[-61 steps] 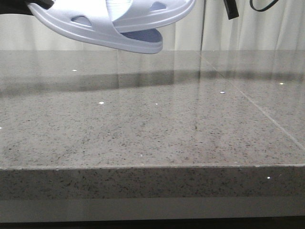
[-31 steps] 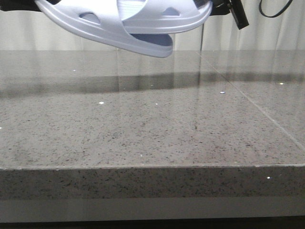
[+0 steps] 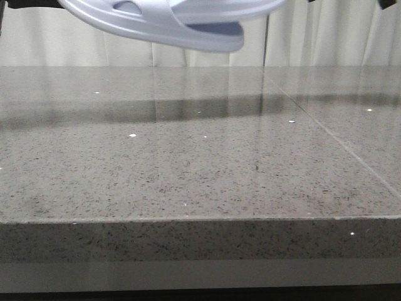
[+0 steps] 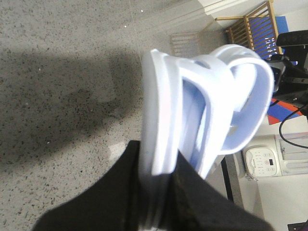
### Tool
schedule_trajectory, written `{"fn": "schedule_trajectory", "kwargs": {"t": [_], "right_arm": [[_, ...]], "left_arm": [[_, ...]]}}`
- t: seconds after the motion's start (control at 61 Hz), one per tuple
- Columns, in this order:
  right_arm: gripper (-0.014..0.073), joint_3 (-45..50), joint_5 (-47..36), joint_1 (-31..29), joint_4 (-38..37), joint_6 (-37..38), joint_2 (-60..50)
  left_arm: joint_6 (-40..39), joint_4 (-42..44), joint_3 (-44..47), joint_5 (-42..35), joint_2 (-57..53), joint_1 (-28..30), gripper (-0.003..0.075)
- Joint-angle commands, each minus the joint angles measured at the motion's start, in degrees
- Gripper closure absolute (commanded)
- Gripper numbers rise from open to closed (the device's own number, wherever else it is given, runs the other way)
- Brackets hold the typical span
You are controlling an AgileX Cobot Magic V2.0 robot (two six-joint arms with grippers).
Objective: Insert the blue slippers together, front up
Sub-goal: 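Insert the right-held slipper into the left-held slipper, stacking them front up, then lower the nested slippers onto the table with the left gripper and release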
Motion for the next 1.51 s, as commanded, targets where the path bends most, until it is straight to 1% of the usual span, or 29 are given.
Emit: {"fn": "schedule_trajectory", "kwargs": {"t": [0.0,0.082,0.213,0.328,0.41,0.524,0.573,0.655,0.786,0.852,0.999,1.13,1.212,1.36,1.425,1.491], "right_arm": [[0.0358,-2.0,3.2,-0.7,-0.4,0.0,-5.3],[0.0358,-2.0,1.0,-0.7,-6.7,0.0,-7.6],[0.0362,-2.0,-3.4,0.1,-18.9,1.0,-12.9],[0.0364,-2.0,-6.2,1.4,-26.9,1.8,-16.9],[0.0412,-1.9,-7.7,2.7,-32.3,1.8,-19.7],[0.0491,-0.6,-9.0,5.0,-36.3,1.8,-23.5],[0.0506,1.1,-10.5,5.7,-37.2,1.8,-25.6],[0.0550,6.4,-14.7,7.0,-38.9,1.8,-29.8],[0.0666,17.8,-23.1,7.8,-40.6,1.8,-37.8],[0.0650,22.5,-26.2,7.8,-40.6,1.4,-41.2],[0.0653,34.2,-31.2,7.8,-40.6,-1.2,-49.6],[0.0653,46.1,-38.8,7.8,-40.6,-2.8,-58.4],[0.0653,51.6,-42.3,7.8,-40.6,-3.0,-63.2],[0.0653,58.0,-43.7,7.8,-40.6,-3.0,-68.9],[0.0653,59.0,-43.7,7.8,-40.6,-3.0,-70.0],[0.0653,59.2,-43.4,7.8,-40.6,-3.0,-70.2]], "left_arm": [[-0.4,-5.7,-1.5,5.7,-2.8,-0.3,0.0739],[-0.4,-5.7,-1.5,5.7,-2.8,-0.3,0.0739],[-0.4,-5.7,-1.5,5.7,-2.8,-0.3,0.0739],[-0.4,-5.7,-1.5,5.7,-2.8,-0.3,0.0739],[-0.4,-5.7,-1.5,5.7,-2.8,-0.3,0.0739],[-0.4,-5.7,-1.5,5.7,-2.8,-0.3,0.0739],[-0.4,-5.7,-1.5,5.7,-2.8,-0.3,0.0739],[-0.4,-5.7,-1.5,5.7,-2.8,-0.3,0.0739],[-0.4,-5.7,-1.5,5.7,-2.8,-0.3,0.0739],[-0.4,-5.7,-1.5,5.7,-2.8,-0.3,0.0739],[-0.4,-5.7,-1.5,5.5,-2.8,-0.3,0.0739],[-0.4,-5.7,-1.5,5.2,-2.8,-0.3,0.0739],[-0.4,-5.7,-1.5,5.2,-2.8,-0.3,0.0739],[-0.4,-5.7,-1.5,5.2,-2.8,-0.3,0.0739],[-0.4,-5.4,-1.5,5.7,-2.8,-0.3,0.0739],[-0.4,-2.8,-1.5,5.7,-2.8,-0.3,0.0739]]}}
